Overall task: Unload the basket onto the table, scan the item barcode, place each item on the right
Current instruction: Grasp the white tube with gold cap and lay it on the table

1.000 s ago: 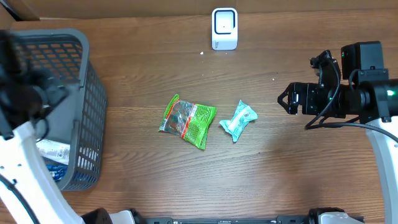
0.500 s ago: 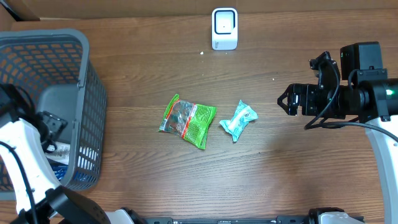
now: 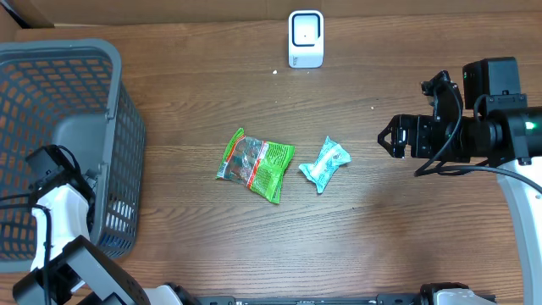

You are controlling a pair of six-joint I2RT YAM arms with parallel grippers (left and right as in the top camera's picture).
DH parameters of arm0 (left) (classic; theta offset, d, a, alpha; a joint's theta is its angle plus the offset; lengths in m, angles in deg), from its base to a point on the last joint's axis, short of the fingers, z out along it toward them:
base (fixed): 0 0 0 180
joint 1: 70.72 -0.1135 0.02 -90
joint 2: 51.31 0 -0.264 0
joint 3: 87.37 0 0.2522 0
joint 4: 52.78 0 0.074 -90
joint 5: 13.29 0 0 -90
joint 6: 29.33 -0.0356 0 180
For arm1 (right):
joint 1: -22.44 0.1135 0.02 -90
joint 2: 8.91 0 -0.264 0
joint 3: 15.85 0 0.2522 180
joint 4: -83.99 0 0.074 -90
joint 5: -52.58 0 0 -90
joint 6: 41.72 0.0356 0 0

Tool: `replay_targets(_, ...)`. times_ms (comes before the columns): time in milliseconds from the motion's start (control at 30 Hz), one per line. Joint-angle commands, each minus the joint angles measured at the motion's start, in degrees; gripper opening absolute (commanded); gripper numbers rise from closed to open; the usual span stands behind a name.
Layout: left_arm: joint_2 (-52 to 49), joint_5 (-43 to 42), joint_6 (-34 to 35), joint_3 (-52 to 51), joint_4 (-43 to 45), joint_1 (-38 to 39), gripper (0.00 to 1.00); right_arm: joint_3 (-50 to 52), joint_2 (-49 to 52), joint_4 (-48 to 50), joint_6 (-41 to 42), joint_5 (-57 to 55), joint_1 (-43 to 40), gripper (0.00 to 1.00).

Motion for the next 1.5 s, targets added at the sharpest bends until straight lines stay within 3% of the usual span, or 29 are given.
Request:
replay_targets(0,-3.21,0.85,-1.11,-0.74,2.29,-0.35,0.86,0.13,0.13,-0.04,-0.22,-0.09,-0.11,0.97)
replay_targets(67,-5.7,0.81,-1.09,-0.74,3.32,-0.35,0.83,0.13,0.13,0.0,-0.22,-0.09,-0.11,0.96)
replay_targets(167,-7.78,0.63,-1.09,-0.74,3.56,-0.35,0.37,0.13,0.13,-0.07,-0.22,-0.09,-0.11,0.96)
replay_targets(300,-7.3,0.52,-1.07,0.33,2.4,-0.35,0.04,0.13,0.13,0.04,-0.2,-0.09,-0.11,0.96)
replay_targets(400,-6.54,-2.47,-1.05,5.64,-3.41,-0.33,0.04,0.13,0.13,-0.02,-0.2,-0.09,-0.11,0.96)
replay_targets(600,-5.01,-7.91,-1.14,30.77,-24.41,-0.2,0.04,0.13,0.13,-0.22,-0.17,-0.07,-0.11,0.96)
replay_targets(733,-4.9,-15.89,-9.05,54.31,-38.95,0.96,0.04,0.13,0.13,-0.22,-0.17,-0.07,-0.11,0.97)
replay_targets(833,-4.57,-21.7,-16.59,73.48,-49.72,6.23,0.04,0.13,0.13,-0.17,-0.2,-0.09,-0.11,0.97)
replay_targets(967,-3.93,-26.91,-24.41,80.76,-55.71,17.46,0.04,0.13,0.13,-0.15,-0.17,-0.09,-0.11,0.97)
replay_targets(1100,-5.2,-22.86,-26.05,75.93,-60.57,35.56,0.04,0.13,0.13,0.48,-0.17,-0.09,-0.11,0.97)
replay_targets(1167,-6.16,-10.01,-16.11,63.52,-60.24,44.19,0.04,0.13,0.13,0.87,-0.2,-0.09,-0.11,0.97)
replay_targets(1267,-6.32,-1.44,-9.35,48.26,-53.72,47.58,0.04,0.13,0.13,0.79,-0.2,-0.09,-0.11,0.97)
replay_targets(1467,-6.36,0.94,-7.43,22.08,-32.59,47.58,0.04,0.13,0.13,0.79,-0.2,-0.09,-0.11,0.97)
